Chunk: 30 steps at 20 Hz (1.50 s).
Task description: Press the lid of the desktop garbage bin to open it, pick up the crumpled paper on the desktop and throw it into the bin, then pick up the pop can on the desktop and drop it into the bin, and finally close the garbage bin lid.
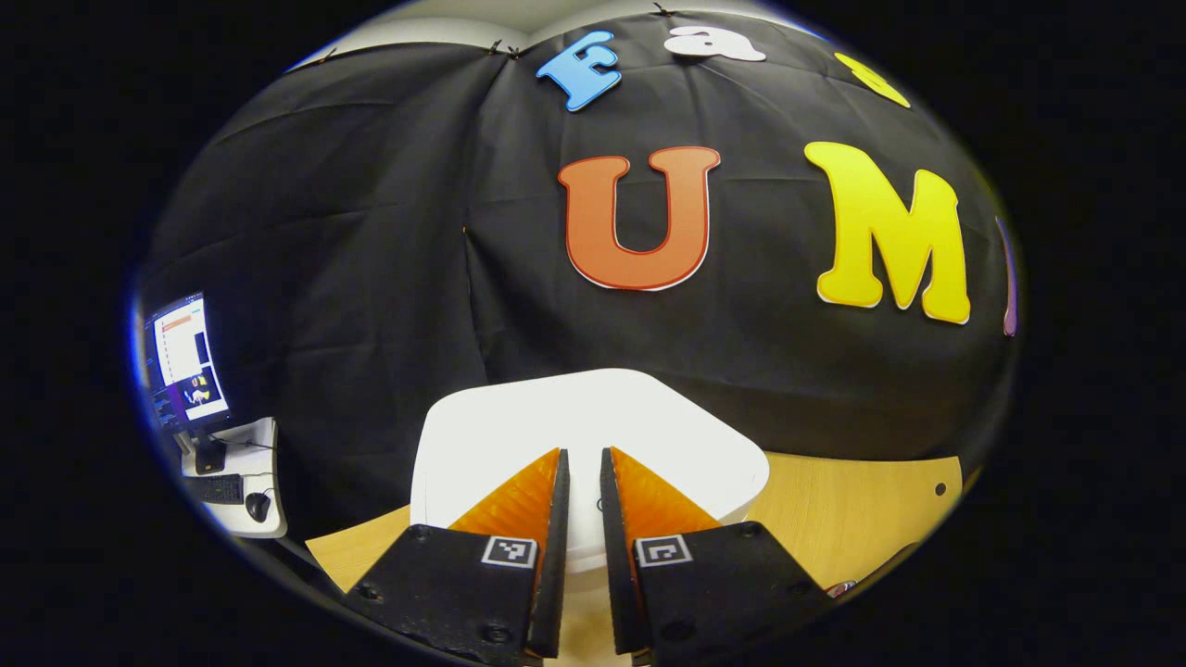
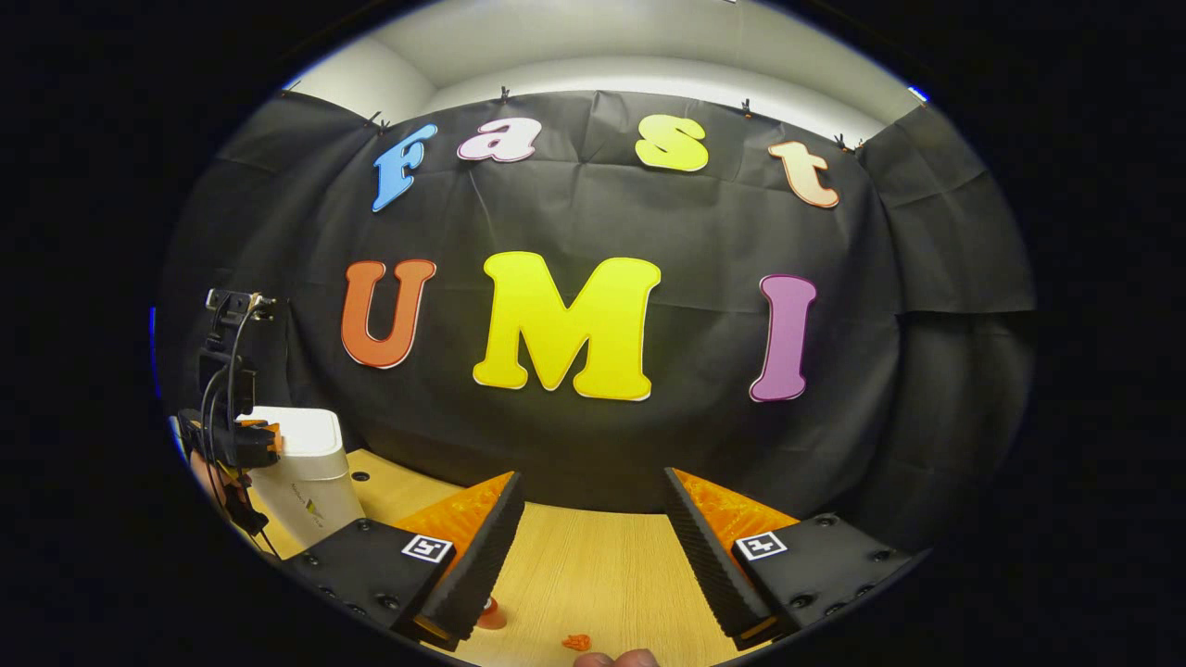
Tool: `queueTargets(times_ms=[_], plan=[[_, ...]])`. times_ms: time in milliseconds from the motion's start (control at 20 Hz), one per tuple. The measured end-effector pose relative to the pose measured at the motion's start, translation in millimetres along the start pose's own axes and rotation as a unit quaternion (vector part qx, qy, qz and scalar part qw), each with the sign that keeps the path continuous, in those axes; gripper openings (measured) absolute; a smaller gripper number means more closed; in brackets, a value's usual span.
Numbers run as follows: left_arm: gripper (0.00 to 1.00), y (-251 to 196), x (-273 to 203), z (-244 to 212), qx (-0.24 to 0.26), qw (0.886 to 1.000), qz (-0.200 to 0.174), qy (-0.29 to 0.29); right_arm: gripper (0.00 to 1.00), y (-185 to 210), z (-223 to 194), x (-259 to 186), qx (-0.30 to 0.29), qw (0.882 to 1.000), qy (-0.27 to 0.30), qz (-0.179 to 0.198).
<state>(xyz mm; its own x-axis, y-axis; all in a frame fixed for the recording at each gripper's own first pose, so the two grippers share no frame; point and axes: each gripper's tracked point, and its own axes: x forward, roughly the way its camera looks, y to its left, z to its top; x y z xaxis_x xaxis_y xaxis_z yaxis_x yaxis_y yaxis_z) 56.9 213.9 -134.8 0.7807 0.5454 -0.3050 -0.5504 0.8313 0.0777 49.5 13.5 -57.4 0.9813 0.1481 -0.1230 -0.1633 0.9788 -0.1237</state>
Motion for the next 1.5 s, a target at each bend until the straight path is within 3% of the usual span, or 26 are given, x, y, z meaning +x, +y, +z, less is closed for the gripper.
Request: queueTargets(times_ms=[250,350,550,750,1250,1500], plan=[[0.24,2,-1,20,0.031,0.999,-0.002,-0.025,0.94,-4,2,0,0.004,1.0,-0.003,-0.006],[0.16,-1,-10,35,0.028,0.999,-0.01,-0.04,0.94,-6,6,-2,0.004,1.0,-0.009,-0.01],[0.14,-16,-26,78,0.026,0.995,-0.038,-0.088,0.94,-5,11,-4,0.008,1.0,-0.016,-0.012],[0.14,-26,-38,89,0.017,0.993,-0.069,-0.093,0.94,-10,17,-8,0.015,0.999,-0.024,-0.019],[0.14,-61,-84,76,0.004,0.984,-0.151,-0.094,0.94,-29,7,-19,0.011,0.999,-0.024,-0.027],[0.14,-84,-114,61,0.031,0.976,-0.189,-0.104,0.95,-34,-5,-27,0.013,1.0,-0.014,-0.018]])
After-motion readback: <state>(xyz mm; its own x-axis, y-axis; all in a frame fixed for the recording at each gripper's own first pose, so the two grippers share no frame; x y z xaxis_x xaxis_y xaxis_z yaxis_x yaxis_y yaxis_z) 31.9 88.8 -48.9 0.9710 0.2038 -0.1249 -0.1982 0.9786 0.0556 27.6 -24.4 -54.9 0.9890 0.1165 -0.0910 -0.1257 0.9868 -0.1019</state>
